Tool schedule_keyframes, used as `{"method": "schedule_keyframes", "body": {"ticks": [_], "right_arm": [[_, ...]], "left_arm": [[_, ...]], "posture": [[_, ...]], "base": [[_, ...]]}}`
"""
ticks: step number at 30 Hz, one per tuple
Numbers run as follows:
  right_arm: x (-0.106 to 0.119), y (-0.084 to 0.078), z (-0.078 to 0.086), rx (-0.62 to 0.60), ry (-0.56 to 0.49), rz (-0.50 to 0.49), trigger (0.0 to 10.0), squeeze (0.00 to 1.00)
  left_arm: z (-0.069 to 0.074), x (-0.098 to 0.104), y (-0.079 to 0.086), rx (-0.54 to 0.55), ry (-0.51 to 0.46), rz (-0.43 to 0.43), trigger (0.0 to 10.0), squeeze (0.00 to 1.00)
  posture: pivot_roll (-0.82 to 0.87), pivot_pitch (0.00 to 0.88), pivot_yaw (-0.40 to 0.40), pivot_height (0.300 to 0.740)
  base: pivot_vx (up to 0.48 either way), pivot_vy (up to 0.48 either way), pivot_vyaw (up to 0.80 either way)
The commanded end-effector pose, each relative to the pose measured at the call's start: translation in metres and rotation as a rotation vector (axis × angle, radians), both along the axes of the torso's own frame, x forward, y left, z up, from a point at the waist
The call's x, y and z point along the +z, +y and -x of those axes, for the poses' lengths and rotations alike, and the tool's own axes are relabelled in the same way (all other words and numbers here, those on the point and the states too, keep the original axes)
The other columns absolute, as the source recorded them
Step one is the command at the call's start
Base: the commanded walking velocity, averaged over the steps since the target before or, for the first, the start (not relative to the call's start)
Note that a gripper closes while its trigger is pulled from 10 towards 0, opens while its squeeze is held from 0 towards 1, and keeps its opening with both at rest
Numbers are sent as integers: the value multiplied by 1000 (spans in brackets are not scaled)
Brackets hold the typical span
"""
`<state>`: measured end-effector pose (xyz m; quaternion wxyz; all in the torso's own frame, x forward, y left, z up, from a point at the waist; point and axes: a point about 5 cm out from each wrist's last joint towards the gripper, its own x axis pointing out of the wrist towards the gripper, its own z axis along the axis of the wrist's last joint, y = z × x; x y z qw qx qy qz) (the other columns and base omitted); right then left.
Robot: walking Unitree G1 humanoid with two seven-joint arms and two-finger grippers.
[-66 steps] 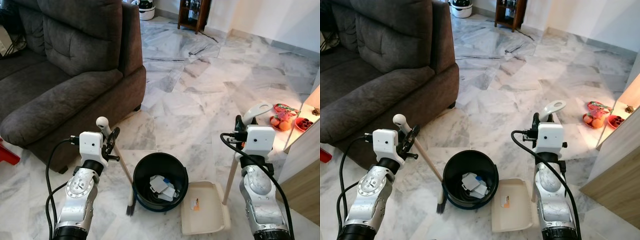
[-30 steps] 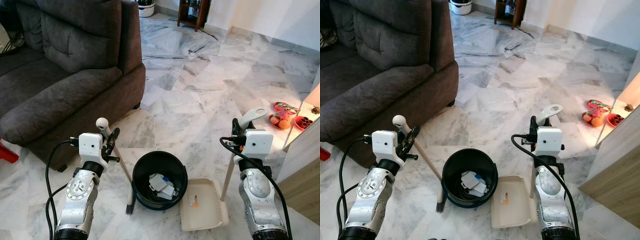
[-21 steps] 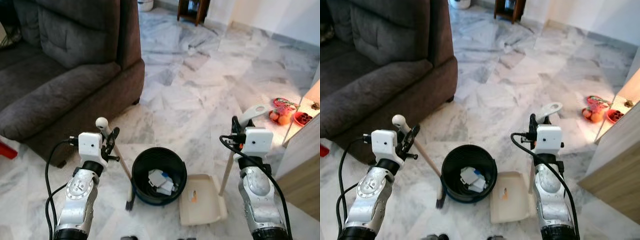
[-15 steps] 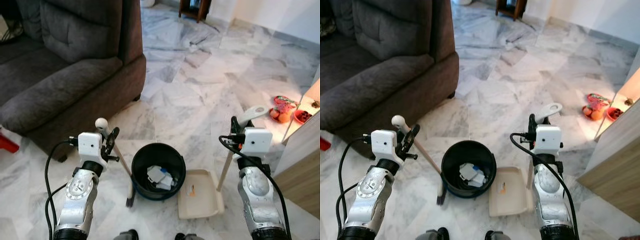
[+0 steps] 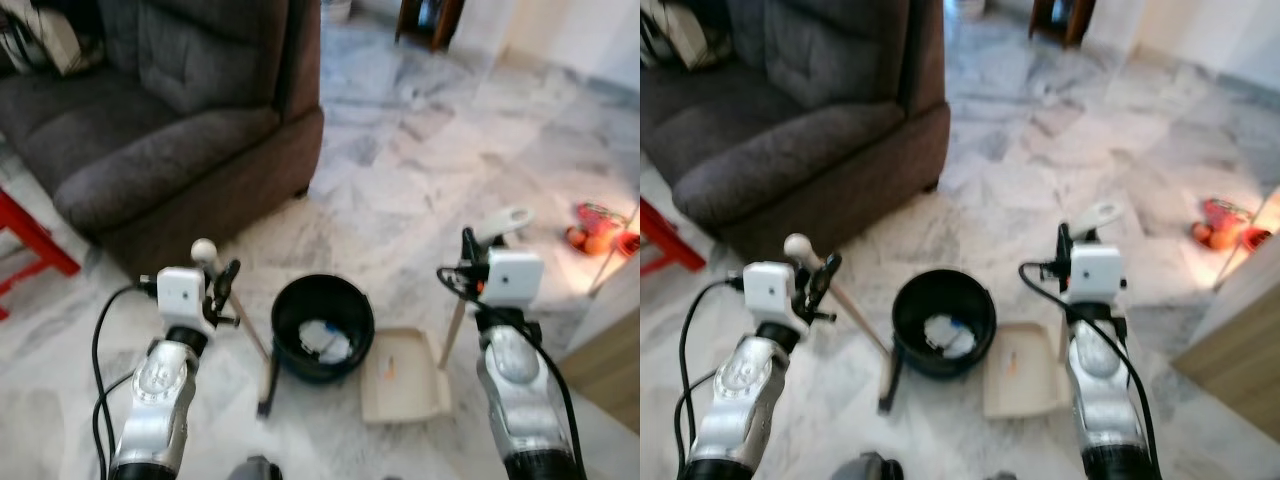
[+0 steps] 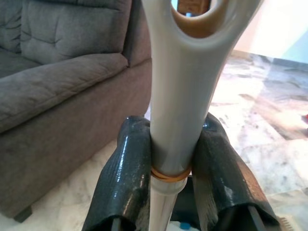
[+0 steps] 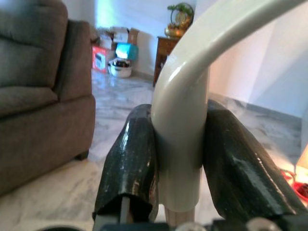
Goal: Sweep floor
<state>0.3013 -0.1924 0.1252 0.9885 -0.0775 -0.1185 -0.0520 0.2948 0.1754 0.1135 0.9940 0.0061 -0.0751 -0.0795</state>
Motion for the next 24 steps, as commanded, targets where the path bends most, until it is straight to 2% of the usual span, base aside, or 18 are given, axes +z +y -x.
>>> {"method": "schedule_keyframes", "body": {"ticks": [1, 24], "right_arm": [[8, 8, -2, 32, -43, -24, 10000, 0], [6, 4, -1, 7, -22, -16, 10000, 0]], "left_arm": [[1, 7, 0, -5, -41, 15, 10000, 0], [1, 5, -2, -8, -35, 20, 10000, 0]], "posture": [[26, 96, -9, 740], [19, 112, -14, 740]], "base": [[-251, 0, 0], [-251, 0, 0]]}}
